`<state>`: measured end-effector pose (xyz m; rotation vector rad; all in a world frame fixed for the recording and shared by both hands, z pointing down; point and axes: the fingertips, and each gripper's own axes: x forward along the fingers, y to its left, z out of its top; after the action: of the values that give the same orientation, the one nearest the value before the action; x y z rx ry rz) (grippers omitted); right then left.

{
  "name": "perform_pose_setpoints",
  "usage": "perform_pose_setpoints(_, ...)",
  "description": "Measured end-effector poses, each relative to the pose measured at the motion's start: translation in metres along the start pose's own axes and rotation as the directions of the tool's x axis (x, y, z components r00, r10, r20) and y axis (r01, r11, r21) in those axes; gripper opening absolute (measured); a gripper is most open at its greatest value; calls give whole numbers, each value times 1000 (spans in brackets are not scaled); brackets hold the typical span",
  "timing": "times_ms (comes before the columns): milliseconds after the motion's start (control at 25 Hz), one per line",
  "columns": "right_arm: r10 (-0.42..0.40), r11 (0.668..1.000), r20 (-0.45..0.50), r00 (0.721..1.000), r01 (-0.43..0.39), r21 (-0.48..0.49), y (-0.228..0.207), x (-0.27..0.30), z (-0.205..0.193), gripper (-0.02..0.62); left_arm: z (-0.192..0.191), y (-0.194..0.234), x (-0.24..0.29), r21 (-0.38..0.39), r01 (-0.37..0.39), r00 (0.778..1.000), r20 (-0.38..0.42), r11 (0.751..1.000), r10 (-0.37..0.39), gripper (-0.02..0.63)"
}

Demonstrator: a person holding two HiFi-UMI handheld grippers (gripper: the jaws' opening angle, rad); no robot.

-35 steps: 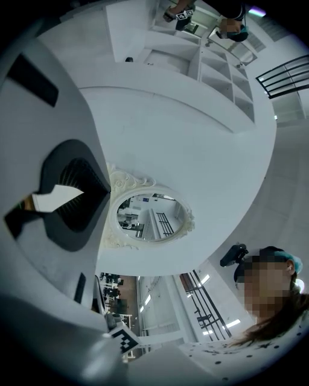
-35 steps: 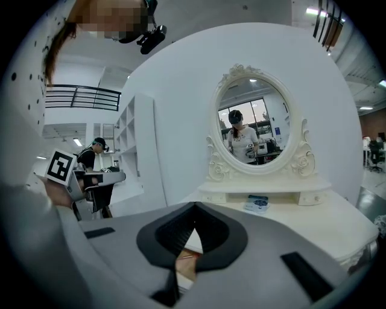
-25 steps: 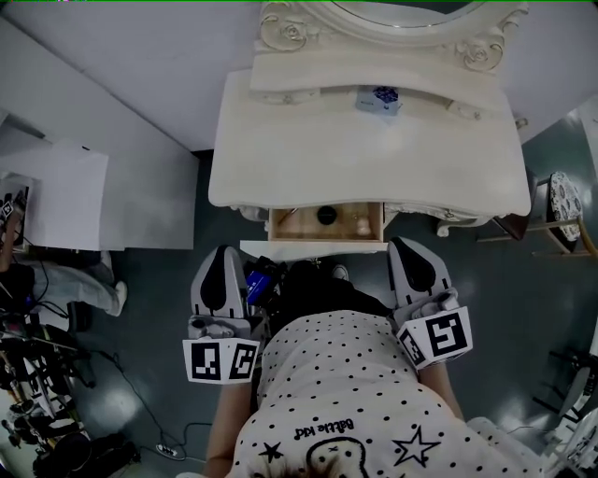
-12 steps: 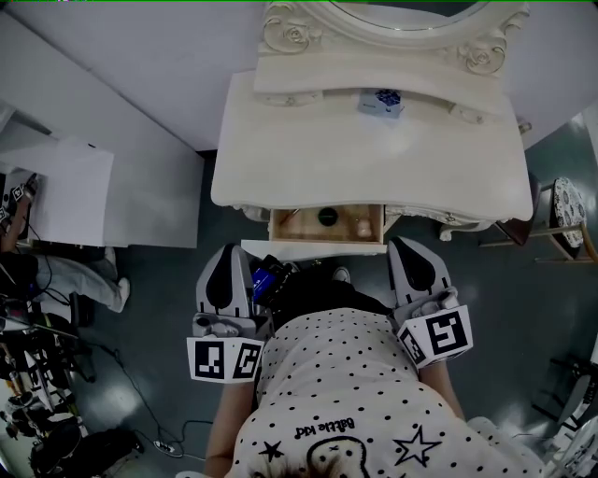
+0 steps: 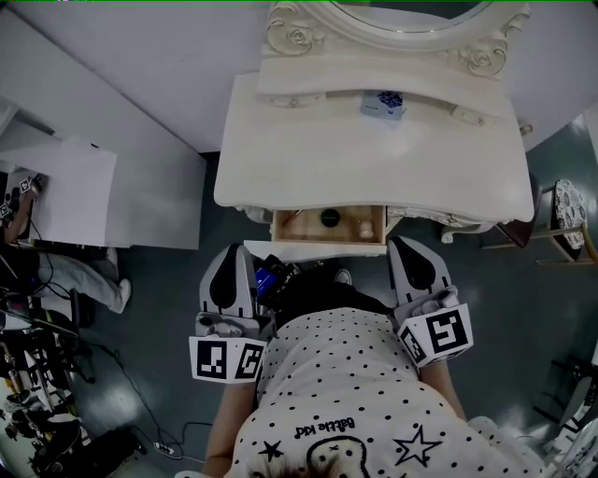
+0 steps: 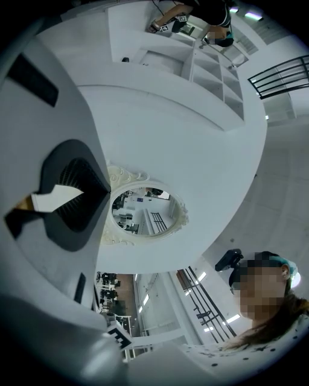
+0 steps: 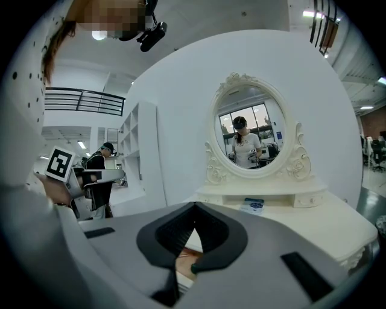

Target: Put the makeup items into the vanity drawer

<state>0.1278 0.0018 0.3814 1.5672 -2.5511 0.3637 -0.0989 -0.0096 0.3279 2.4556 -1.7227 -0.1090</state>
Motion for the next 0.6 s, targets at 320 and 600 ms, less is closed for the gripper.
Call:
perform_pose_setpoints(320, 2, 1000, -2, 1000, -2, -5, 2, -1, -1, 8, -2, -4, -1, -6, 13, 1000, -2, 1000, -13, -5)
perform_pose_setpoints(600, 4, 1000, 4, 1000, -4, 0, -1, 0, -1, 8, -3, -8, -2, -6, 16, 1000, -1, 1000, -16, -5)
